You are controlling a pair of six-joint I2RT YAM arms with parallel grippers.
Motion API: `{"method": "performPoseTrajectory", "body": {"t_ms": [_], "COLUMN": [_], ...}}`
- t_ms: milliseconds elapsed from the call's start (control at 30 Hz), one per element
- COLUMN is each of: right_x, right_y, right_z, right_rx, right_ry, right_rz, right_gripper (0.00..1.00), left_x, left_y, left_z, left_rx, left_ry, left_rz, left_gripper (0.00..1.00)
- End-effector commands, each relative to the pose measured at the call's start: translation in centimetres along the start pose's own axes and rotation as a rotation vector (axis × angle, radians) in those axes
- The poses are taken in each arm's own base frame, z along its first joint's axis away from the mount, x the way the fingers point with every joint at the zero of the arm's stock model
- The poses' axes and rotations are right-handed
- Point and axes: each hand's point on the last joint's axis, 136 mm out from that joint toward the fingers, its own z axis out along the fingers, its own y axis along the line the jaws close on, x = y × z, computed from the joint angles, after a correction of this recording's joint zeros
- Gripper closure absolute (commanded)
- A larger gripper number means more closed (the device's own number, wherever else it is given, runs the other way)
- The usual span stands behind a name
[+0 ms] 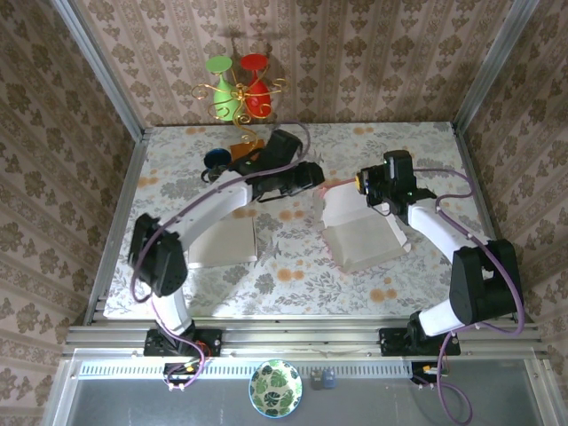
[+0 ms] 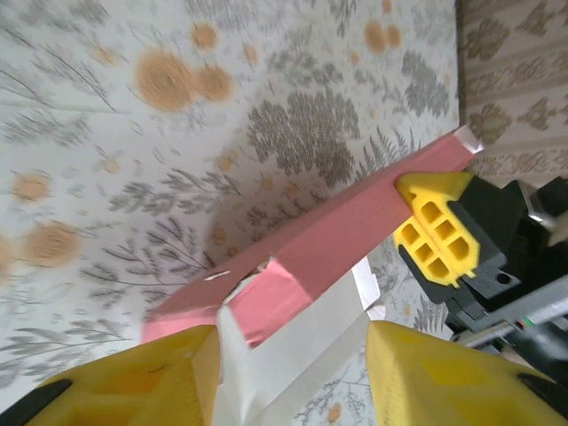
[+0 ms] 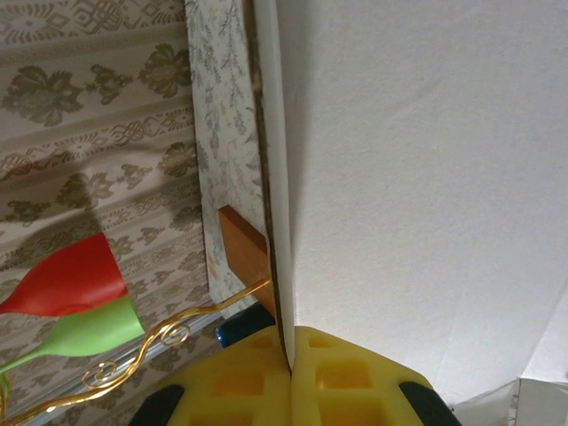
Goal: Fold the paper box
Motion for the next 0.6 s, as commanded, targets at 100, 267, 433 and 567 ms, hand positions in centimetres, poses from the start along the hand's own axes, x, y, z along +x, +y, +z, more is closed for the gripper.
{"method": "performPoseTrajectory", "body": {"t_ms": [100,267,433,567], "right_x": [2.6,4.6,4.9,5.5], "right_y": [3.0,4.4,3.0,2.5], "right_z": [0.7,2.2,2.9,3.1], "right_rx": [-0.138,-0.184,-0.228,-0.279], "right_ry": [0.086,0.157,0.176,0.213], "right_rz": [-0.066,-0.146,-0.184,-0.237], "right_gripper": [1.00,1.00,1.00,1.00], "left_x": [-1.5,-1.3,-1.2,-0.2], "left_y": [4.3,7.9,9.4,10.5], "left_z": [-4.0,-5.3,-6.0,-5.8], "left_rx": [-0.084,-0.154,-0.164,-0.163], "left_ry": [-0.117,-0.154,-0.207,-0.216], "left_rz": [0.062,0.078,0.125,0.172], "left_gripper": [0.54,0.57,0.58,0.60]}}
